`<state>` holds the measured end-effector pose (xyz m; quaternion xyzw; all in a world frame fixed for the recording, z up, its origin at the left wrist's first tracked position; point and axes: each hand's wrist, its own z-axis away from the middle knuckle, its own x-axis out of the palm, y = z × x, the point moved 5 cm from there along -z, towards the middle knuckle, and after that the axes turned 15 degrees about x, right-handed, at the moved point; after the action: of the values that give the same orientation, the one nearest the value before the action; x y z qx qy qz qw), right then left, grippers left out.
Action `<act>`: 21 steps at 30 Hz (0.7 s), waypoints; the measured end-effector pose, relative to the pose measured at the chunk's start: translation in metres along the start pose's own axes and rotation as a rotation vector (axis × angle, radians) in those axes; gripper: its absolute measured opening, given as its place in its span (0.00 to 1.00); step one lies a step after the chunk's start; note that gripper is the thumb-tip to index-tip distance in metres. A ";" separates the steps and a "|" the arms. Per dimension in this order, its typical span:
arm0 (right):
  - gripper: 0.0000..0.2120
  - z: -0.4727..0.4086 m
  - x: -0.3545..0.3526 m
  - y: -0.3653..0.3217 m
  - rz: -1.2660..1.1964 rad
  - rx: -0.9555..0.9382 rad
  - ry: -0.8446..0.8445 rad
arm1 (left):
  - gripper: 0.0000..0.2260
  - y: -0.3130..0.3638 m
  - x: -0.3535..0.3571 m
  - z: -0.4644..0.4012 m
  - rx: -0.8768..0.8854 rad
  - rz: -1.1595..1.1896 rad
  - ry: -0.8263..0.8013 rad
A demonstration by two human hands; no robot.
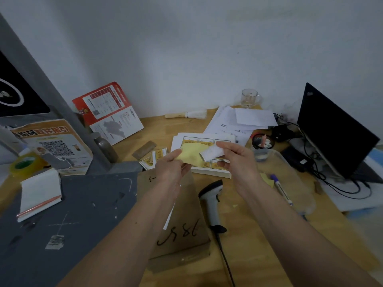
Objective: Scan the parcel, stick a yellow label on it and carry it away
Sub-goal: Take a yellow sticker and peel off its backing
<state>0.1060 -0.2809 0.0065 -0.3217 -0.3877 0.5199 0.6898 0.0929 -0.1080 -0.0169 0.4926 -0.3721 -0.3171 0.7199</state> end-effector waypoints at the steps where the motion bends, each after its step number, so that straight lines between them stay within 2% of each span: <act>1: 0.13 -0.002 -0.006 -0.002 -0.016 -0.007 0.021 | 0.21 -0.003 0.004 0.000 -0.010 -0.026 -0.012; 6: 0.13 -0.012 -0.043 -0.011 -0.080 -0.031 0.132 | 0.19 -0.027 0.044 0.008 -0.117 -0.178 -0.203; 13: 0.13 -0.017 -0.104 -0.018 -0.087 -0.049 0.171 | 0.15 -0.084 0.122 0.036 -0.276 -0.181 -0.481; 16: 0.14 -0.022 -0.132 -0.016 -0.081 -0.044 0.212 | 0.14 -0.103 0.149 0.049 -0.317 -0.169 -0.561; 21: 0.17 -0.028 -0.160 -0.013 -0.082 -0.026 0.226 | 0.18 -0.121 0.172 0.055 -0.347 -0.184 -0.628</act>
<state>0.1110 -0.4400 -0.0284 -0.3712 -0.3268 0.4466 0.7456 0.1249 -0.3136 -0.0795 0.2735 -0.4698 -0.5747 0.6117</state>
